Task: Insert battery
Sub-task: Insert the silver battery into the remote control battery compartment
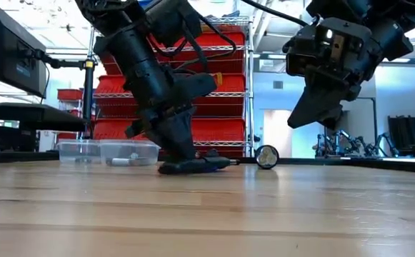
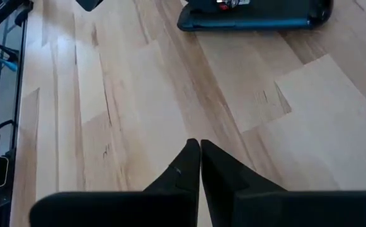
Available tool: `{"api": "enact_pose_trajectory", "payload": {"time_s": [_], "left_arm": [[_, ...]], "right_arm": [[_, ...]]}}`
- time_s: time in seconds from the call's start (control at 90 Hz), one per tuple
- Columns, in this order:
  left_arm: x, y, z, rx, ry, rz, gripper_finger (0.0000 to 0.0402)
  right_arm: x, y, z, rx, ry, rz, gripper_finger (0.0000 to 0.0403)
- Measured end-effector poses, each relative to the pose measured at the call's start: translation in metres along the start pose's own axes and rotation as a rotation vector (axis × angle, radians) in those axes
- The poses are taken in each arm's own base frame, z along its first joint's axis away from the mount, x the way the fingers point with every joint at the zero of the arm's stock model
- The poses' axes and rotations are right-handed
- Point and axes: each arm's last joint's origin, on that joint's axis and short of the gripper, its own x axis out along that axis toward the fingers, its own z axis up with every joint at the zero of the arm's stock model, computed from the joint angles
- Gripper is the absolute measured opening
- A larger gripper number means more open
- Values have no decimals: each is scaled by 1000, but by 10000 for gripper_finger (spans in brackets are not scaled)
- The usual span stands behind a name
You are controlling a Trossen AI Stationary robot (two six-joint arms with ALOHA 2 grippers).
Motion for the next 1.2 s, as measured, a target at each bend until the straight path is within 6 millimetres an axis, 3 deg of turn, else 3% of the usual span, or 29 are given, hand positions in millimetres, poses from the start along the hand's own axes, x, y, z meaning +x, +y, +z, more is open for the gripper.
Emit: {"api": "enact_pose_trajectory", "payload": {"time_s": [0.289,0.656,1.2], "left_arm": [[-3,0,7,-1,47,-20,128],[-6,10,18,-28,32,4,128],[-5,15,19,12,52,31,127]], "right_arm": [[0,0,0,-1,5,-3,4],[0,0,-1,-5,7,-4,4],[0,-1,-1,-5,13,-9,4]]}}
